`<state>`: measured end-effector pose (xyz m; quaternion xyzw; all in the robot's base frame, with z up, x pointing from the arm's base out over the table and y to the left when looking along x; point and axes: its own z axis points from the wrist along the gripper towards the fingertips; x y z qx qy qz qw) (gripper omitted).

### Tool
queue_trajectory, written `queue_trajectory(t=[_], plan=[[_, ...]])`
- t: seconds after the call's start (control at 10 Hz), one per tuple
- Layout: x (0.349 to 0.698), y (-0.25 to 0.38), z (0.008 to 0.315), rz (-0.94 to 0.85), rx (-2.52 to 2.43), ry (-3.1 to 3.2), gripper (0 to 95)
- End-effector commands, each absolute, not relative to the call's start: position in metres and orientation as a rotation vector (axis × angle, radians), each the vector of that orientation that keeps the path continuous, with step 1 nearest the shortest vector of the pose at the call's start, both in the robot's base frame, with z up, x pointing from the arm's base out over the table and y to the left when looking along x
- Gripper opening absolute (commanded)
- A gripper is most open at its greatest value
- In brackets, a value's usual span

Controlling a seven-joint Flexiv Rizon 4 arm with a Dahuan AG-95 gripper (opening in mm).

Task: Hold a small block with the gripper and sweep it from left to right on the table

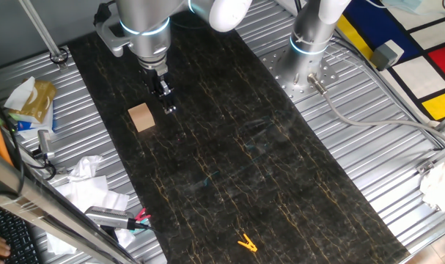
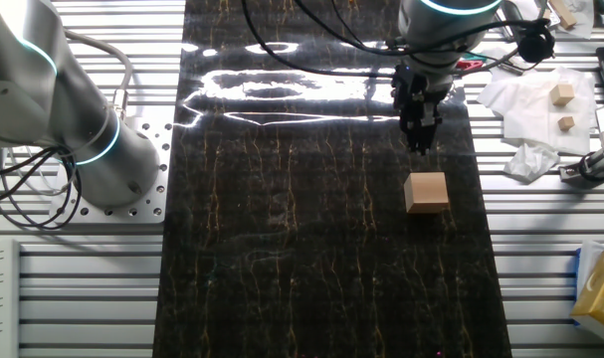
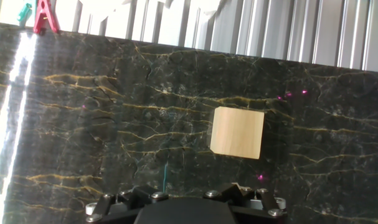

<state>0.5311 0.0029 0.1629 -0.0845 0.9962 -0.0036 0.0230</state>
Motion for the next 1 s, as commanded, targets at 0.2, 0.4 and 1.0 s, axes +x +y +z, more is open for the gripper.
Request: queue_trajectory(t=[0.2, 0.4, 1.0], plan=[[0.5332, 0.0025, 0.1619, -0.013, -0.26, 3.086, 76.0], [0.5337, 0.0024, 0.1612, -0.014, -0.26, 3.085, 76.0], [0.5338, 0.0024, 0.161, -0.014, -0.259, 3.088, 57.0]])
